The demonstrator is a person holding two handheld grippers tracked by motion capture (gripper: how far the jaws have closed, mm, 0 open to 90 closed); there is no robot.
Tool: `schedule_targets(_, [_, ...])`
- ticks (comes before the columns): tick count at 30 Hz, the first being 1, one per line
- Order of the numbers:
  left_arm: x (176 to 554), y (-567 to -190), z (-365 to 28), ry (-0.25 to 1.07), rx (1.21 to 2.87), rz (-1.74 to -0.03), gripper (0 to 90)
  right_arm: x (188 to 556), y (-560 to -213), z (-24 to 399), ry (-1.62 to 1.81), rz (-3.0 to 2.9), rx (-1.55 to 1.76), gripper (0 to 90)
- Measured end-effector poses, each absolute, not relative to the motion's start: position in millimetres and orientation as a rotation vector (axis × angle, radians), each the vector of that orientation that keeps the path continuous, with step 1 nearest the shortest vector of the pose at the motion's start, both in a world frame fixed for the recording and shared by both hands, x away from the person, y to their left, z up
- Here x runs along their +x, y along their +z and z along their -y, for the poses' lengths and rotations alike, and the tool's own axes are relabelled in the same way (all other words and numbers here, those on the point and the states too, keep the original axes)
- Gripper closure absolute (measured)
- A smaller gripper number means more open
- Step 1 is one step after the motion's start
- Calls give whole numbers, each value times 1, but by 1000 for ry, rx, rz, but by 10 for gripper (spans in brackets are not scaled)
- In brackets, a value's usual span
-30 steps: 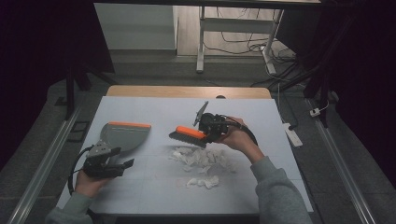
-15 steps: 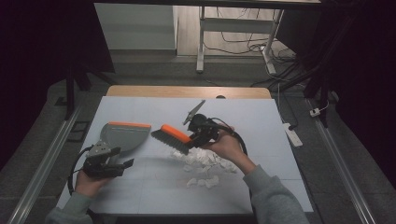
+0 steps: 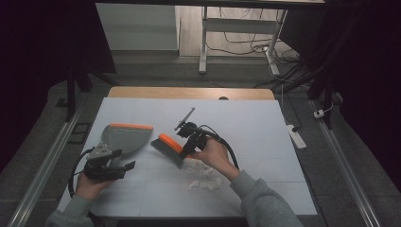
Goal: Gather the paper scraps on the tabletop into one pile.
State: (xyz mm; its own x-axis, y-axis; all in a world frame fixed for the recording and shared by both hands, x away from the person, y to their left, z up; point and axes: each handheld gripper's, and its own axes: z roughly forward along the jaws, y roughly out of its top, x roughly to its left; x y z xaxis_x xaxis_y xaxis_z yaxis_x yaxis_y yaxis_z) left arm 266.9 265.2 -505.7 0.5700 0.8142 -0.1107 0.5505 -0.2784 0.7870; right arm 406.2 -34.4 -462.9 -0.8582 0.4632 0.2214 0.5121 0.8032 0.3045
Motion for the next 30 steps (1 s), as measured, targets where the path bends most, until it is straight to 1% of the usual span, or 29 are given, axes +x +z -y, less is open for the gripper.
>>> schedule_targets(9, [266,-505,-264,400,1970,-1087,258,408,-458,80,-471,2815,-964,706])
schedule_targets(12, [266,-505,-263,402,1973,-1087,258,406,-454,90,-480,2823,-997,706])
schedule_targets(13, [266,-505,-263,402,1974,-1087,258,405,-449,95,-539,2831,-985,706])
schedule_targets(15, [267,-505,-263,401,1975,-1088,258,405,-446,98,-585,2811,-984,706])
schedule_targets(18, [267,-505,-263,402,1974,-1090,258,404,-432,103,-730,2802,-972,706])
schedule_targets(21, [267,-505,-264,401,1973,-1090,258,402,-421,105,-795,2796,-949,706])
schedule_targets(26, [267,-505,-264,401,1972,-1090,258,391,-409,109,-827,2809,-889,706])
schedule_targets(30, [267,-505,-264,401,1973,-1091,258,373,-409,110,-788,2819,-804,706])
